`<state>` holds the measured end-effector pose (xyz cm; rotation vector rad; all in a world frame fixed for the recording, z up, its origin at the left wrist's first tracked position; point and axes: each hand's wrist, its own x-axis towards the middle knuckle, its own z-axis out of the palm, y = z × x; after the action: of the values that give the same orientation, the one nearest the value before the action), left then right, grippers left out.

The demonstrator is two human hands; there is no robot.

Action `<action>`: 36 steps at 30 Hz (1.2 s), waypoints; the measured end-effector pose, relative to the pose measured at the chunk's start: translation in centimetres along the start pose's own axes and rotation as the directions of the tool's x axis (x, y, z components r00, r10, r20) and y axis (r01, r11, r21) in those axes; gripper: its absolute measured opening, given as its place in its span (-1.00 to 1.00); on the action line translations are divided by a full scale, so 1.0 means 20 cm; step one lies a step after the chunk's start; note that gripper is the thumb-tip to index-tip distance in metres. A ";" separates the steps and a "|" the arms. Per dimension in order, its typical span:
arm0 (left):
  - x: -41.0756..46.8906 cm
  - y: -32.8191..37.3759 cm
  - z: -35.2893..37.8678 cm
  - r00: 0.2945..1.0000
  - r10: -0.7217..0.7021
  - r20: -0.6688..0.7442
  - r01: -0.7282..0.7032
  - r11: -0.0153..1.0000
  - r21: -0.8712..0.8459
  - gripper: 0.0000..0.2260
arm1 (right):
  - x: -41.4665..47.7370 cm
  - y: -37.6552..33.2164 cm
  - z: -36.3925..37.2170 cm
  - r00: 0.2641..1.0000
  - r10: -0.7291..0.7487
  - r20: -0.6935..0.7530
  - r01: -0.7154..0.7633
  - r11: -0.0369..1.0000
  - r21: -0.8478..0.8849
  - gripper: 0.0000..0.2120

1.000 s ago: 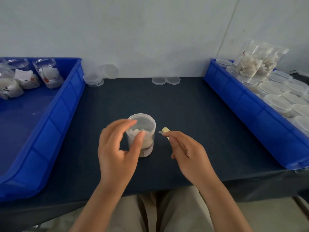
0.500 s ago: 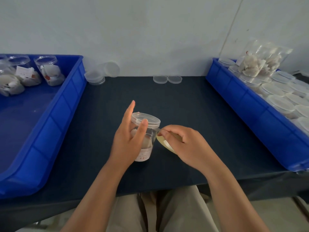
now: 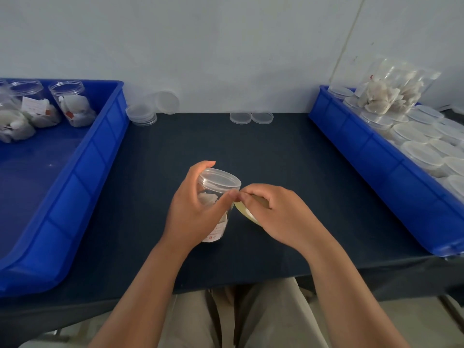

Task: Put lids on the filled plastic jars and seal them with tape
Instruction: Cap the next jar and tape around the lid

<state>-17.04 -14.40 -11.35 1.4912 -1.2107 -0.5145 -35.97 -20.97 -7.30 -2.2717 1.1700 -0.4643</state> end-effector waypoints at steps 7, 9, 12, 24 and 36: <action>0.02 0.03 0.00 0.999 -0.013 0.030 0.013 1.000 0.002 -0.35 | 0.00 -0.01 0.02 1.000 -0.009 -0.009 0.008 0.995 -0.099 -0.62; 0.02 0.02 0.00 0.999 -0.013 0.032 0.013 1.000 0.003 -0.39 | 0.00 -0.01 0.02 1.000 -0.004 0.002 0.004 0.996 -0.092 -0.59; 0.02 0.02 -0.02 0.999 0.008 0.046 -0.008 1.000 -0.002 -0.34 | 0.00 -0.01 0.00 1.000 0.009 -0.003 -0.009 0.998 -0.062 -0.55; 0.03 0.03 -0.04 0.995 -0.042 0.086 0.053 0.989 -0.137 -0.55 | 0.02 -0.01 -0.06 0.990 0.046 0.134 -0.051 0.998 0.034 -0.71; 0.07 -0.06 -0.11 0.942 -0.180 0.284 0.287 0.871 -0.399 -0.49 | 0.04 0.07 -0.09 0.975 0.096 0.202 -0.098 0.995 0.000 -0.60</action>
<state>-14.15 -14.79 -11.40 1.2122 -1.0081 -1.0857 -37.34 -22.80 -6.65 -2.1829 1.1651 -0.1963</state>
